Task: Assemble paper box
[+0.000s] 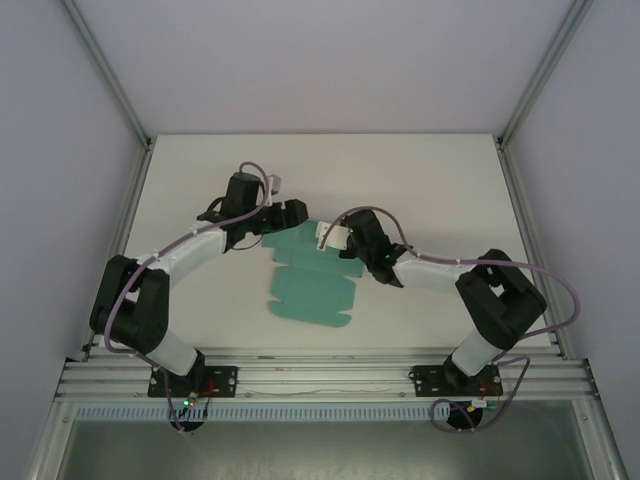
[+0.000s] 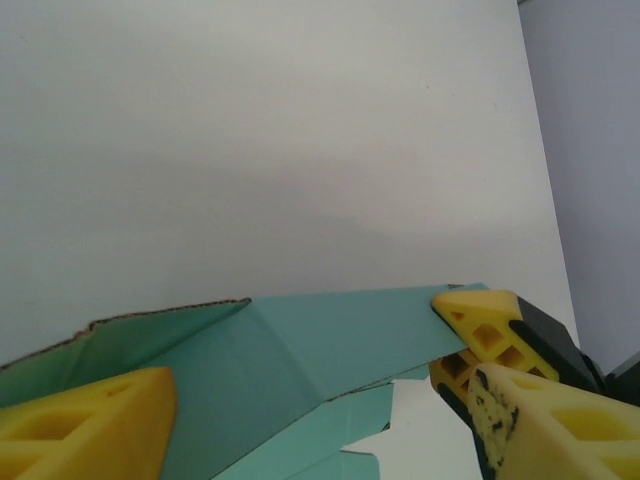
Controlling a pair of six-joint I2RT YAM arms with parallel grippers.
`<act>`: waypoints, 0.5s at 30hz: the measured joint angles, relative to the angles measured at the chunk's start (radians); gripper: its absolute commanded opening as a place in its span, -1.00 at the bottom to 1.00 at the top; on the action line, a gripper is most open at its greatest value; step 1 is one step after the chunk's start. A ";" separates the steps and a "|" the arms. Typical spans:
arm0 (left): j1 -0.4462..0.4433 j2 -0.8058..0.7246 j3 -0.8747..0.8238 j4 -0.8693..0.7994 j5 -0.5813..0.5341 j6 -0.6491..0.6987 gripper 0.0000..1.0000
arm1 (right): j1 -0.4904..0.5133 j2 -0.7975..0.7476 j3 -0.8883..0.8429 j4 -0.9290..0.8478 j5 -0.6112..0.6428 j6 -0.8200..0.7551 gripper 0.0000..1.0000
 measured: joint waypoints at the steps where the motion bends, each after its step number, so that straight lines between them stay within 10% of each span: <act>1: -0.006 0.000 -0.002 0.000 0.000 0.000 0.46 | 0.000 0.000 0.000 0.000 0.001 0.000 -1.00; 15: -0.024 0.003 -0.108 0.216 0.051 -0.160 -0.03 | 0.008 -0.001 0.000 0.002 -0.016 0.004 -1.00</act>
